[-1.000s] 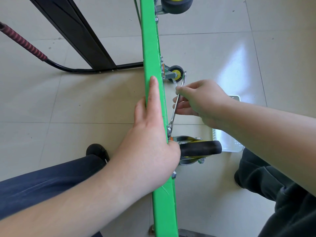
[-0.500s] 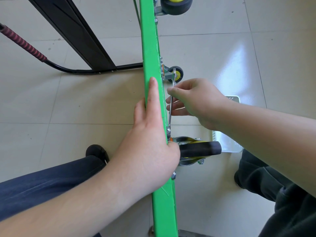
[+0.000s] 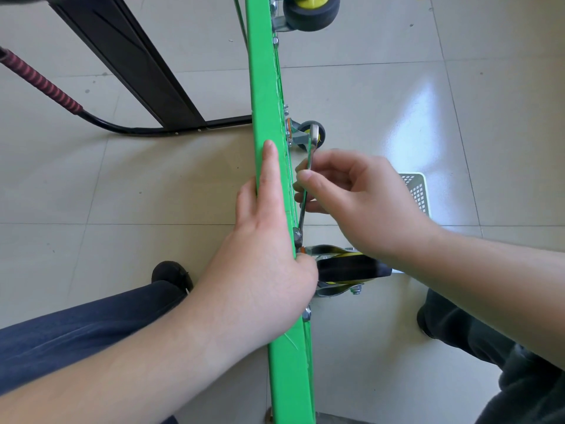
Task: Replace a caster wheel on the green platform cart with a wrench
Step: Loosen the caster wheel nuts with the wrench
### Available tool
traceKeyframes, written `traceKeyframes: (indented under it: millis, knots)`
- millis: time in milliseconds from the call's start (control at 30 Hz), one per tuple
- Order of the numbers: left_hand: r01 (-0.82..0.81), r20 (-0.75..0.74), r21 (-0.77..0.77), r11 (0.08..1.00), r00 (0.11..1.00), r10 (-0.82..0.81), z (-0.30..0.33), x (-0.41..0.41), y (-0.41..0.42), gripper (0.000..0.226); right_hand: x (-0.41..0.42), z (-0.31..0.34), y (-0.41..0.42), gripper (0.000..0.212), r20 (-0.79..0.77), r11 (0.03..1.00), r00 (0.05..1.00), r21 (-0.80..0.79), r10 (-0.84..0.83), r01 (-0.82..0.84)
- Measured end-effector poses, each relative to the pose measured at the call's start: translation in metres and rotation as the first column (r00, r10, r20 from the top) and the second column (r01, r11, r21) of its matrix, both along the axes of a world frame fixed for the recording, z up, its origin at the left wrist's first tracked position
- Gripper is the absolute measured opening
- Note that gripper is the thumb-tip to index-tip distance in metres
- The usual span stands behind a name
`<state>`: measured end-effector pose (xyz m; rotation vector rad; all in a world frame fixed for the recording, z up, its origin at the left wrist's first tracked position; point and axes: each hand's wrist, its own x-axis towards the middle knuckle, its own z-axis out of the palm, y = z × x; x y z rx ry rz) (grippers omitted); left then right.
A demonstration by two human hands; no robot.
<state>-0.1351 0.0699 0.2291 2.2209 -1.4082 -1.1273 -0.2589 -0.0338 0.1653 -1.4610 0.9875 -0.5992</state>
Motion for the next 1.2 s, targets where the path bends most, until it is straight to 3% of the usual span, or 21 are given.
traceKeyframes:
  millis: [167,433,567,733,967,1200]
  knots:
    - [-0.01,-0.001,-0.016,1.0,1.0,0.01,-0.003,0.001,0.001,0.12,-0.011,0.002,0.019,0.015,0.012,0.989,0.998,-0.136,0.057,-0.055]
    - [-0.01,-0.009,-0.013,1.0,1.0,0.009,-0.001,0.0,0.0,0.121,-0.008,0.005,0.008,0.016,0.039,0.991,0.999,-0.136,0.003,0.003]
    - [-0.008,-0.025,-0.022,1.0,1.0,0.008,-0.001,0.0,0.0,0.121,0.0,0.011,-0.018,0.008,0.085,0.991,0.987,0.022,-0.134,0.132]
    - [-0.003,-0.032,-0.025,1.0,0.999,0.002,-0.001,0.0,0.0,0.12,0.008,0.004,-0.039,0.018,0.041,0.927,0.955,0.254,-0.294,0.275]
    - [0.005,-0.016,-0.017,1.0,1.0,-0.006,-0.001,0.001,0.0,0.119,0.015,-0.016,-0.043,0.021,-0.104,0.897,0.965,0.355,-0.241,0.263]
    - [-0.002,-0.026,-0.022,1.0,1.0,0.002,-0.001,0.001,0.0,0.12,0.021,-0.027,-0.043,0.023,-0.149,0.857,0.968,0.452,-0.202,0.248]
